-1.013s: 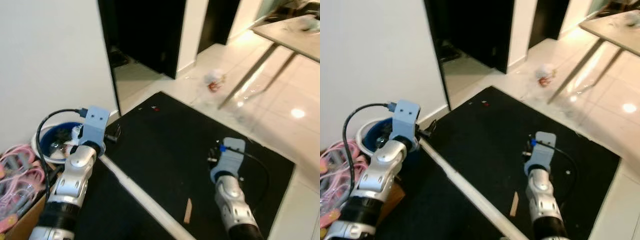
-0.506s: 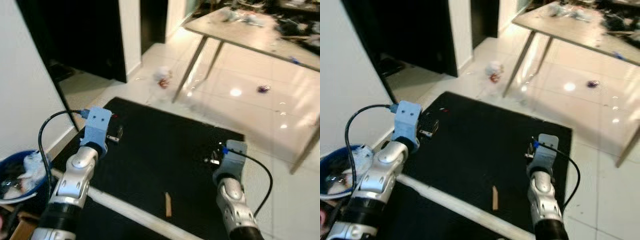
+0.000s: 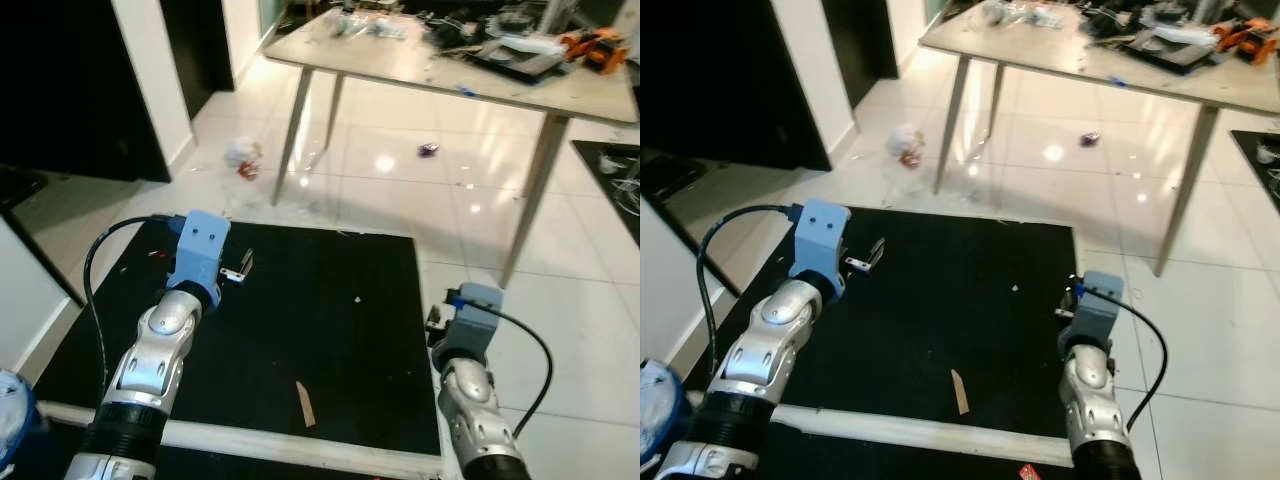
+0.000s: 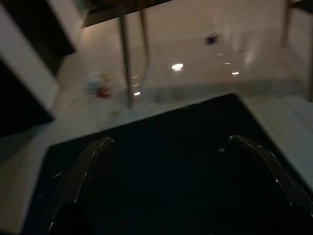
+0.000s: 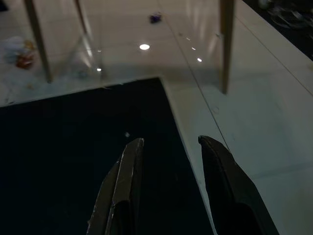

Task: Picking trash to rubbish bin

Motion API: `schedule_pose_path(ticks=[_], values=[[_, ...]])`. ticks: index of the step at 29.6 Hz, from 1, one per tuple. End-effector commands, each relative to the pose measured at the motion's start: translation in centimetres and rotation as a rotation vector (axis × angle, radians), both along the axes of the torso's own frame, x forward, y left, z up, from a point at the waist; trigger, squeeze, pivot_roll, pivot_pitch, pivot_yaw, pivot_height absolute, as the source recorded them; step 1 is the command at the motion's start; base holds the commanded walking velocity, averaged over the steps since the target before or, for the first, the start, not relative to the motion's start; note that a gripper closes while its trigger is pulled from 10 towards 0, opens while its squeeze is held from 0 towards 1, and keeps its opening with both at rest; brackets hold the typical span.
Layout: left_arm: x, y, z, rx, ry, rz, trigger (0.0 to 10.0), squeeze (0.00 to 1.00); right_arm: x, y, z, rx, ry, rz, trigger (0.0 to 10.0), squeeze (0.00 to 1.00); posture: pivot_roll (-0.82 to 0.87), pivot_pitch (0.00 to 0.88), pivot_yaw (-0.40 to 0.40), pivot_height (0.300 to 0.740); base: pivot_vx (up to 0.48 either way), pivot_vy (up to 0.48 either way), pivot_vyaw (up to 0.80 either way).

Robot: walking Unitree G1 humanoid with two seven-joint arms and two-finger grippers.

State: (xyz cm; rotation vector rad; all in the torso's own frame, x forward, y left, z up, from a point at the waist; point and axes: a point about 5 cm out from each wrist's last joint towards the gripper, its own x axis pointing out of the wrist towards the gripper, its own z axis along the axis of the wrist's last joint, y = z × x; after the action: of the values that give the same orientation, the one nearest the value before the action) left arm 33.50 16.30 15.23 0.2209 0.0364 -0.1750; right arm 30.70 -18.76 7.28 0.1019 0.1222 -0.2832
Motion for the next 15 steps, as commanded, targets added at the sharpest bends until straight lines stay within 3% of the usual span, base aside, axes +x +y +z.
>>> schedule_pose_path(ticks=[1,9,11,15], values=[[-0.17,0.16,-0.52,0.003,0.022,0.0,10.0,0.0,-0.46,0.07,-0.7,0.014,0.031,-0.004,10.0,0.0,0.03,0.114,0.066,0.74,0.0,0.0,-0.8],[-0.18,-0.14,-0.32,-0.047,0.015,-0.016,10.0,0.0,-0.5,-0.03,-0.66,0.015,0.026,-0.01,10.0,0.0,0.03,0.116,0.068,0.74,0.0,0.0,-0.8],[-0.19,-0.23,-0.23,-0.063,0.019,-0.02,10.0,0.0,-0.46,-0.06,-0.72,-0.025,0.037,0.008,10.0,0.0,0.03,0.118,0.068,0.74,0.0,0.0,0.0],[-0.19,-0.29,-0.22,-0.065,0.019,-0.026,10.0,0.0,-0.49,-0.04,-0.89,-0.016,0.05,0.008,10.0,0.0,0.03,0.118,0.068,0.74,0.0,0.0,0.0]])
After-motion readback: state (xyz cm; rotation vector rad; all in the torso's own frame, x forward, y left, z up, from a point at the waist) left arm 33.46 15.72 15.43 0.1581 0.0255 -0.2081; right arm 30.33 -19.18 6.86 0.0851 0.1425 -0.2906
